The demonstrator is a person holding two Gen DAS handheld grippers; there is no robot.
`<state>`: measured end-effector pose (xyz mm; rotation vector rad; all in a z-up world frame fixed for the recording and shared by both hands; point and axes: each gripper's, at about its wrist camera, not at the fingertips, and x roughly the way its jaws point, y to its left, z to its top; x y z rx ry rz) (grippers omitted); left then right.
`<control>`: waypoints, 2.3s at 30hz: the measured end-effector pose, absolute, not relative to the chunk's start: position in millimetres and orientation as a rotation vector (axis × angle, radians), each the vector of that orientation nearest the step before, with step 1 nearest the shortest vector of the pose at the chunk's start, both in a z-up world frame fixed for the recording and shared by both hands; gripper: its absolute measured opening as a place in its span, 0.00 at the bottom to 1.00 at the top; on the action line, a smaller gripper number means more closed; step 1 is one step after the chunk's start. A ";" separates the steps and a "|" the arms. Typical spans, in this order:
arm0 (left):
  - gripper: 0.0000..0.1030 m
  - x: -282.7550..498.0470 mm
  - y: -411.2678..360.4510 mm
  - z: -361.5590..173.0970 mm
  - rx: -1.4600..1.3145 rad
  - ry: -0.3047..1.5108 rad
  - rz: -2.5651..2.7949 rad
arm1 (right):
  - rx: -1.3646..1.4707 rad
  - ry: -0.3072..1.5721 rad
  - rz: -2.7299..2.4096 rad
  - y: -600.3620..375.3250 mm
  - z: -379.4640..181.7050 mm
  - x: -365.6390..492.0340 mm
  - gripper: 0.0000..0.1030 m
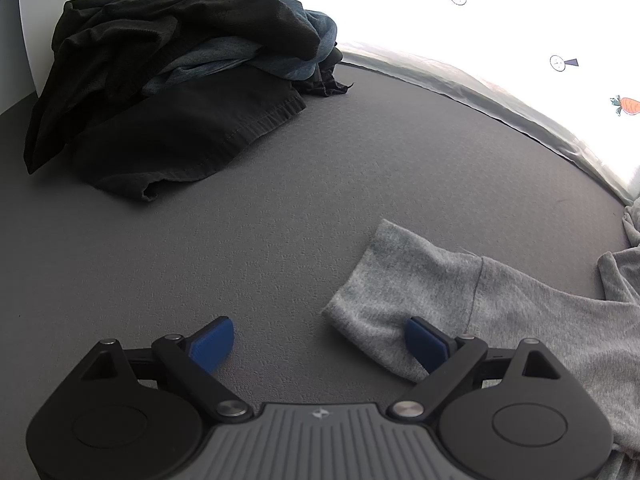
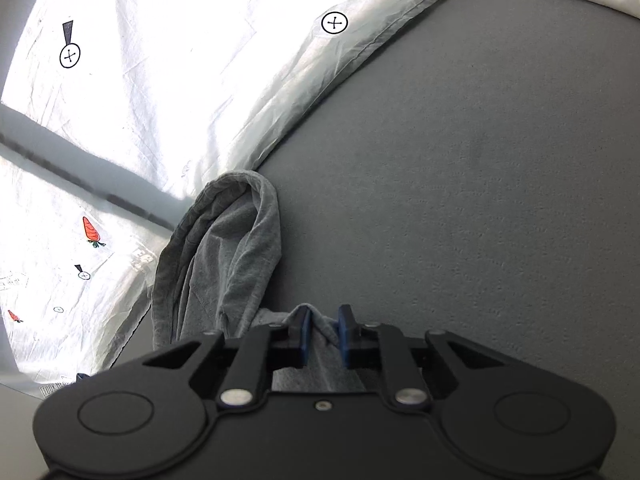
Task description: Fold clothes
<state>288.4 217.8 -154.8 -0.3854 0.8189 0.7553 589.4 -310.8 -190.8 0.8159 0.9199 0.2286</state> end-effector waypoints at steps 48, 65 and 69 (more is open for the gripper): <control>0.27 343.5 108.2 -82.8 -0.801 0.567 -0.143 | -0.015 0.856 0.280 -228.5 -177.7 424.4 1.00; 0.70 313.0 154.5 -132.3 -0.854 0.804 0.363 | 0.449 0.770 0.281 -260.7 -122.0 427.0 0.79; 0.71 310.0 161.4 -140.3 -0.886 0.818 0.399 | 0.676 0.846 0.452 -248.2 -125.2 448.0 0.09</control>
